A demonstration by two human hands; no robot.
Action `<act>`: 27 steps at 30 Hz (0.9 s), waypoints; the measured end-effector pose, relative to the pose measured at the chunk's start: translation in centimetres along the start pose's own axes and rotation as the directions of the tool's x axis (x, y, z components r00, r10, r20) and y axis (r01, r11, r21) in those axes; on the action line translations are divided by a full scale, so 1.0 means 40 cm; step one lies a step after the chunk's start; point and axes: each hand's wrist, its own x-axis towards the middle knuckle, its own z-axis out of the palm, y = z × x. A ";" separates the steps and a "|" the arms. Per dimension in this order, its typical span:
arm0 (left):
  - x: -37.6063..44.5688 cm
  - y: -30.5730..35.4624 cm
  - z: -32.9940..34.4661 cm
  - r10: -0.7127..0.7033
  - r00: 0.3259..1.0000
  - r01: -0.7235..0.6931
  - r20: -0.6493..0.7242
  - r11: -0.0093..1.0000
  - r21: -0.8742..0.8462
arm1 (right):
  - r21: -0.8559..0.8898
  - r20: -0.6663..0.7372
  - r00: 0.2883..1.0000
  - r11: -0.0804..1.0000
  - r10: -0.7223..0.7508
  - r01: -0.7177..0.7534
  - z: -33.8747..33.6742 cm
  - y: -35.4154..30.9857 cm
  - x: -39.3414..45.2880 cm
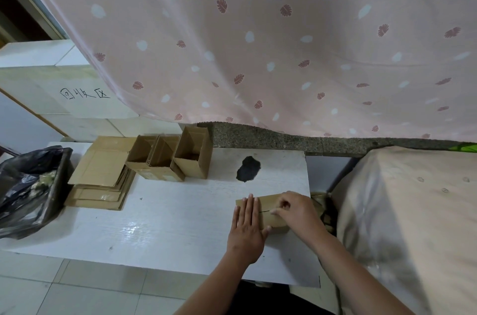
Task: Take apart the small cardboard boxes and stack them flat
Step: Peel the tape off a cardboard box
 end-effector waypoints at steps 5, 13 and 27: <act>0.001 -0.003 0.006 0.004 1.000 -0.004 -0.021 1.000 -0.004 | 0.210 -0.172 0.985 0.976 -0.017 0.054 -0.066 0.002 -0.004; 0.004 -0.002 0.012 0.001 0.999 -0.001 -0.039 1.000 -0.011 | 0.108 -0.012 0.993 0.988 0.115 -0.113 -0.048 0.023 -0.016; 0.002 -0.002 0.014 -0.001 0.999 0.001 -0.048 1.000 -0.015 | -0.053 0.036 0.993 0.992 0.116 -0.114 -0.018 0.035 -0.021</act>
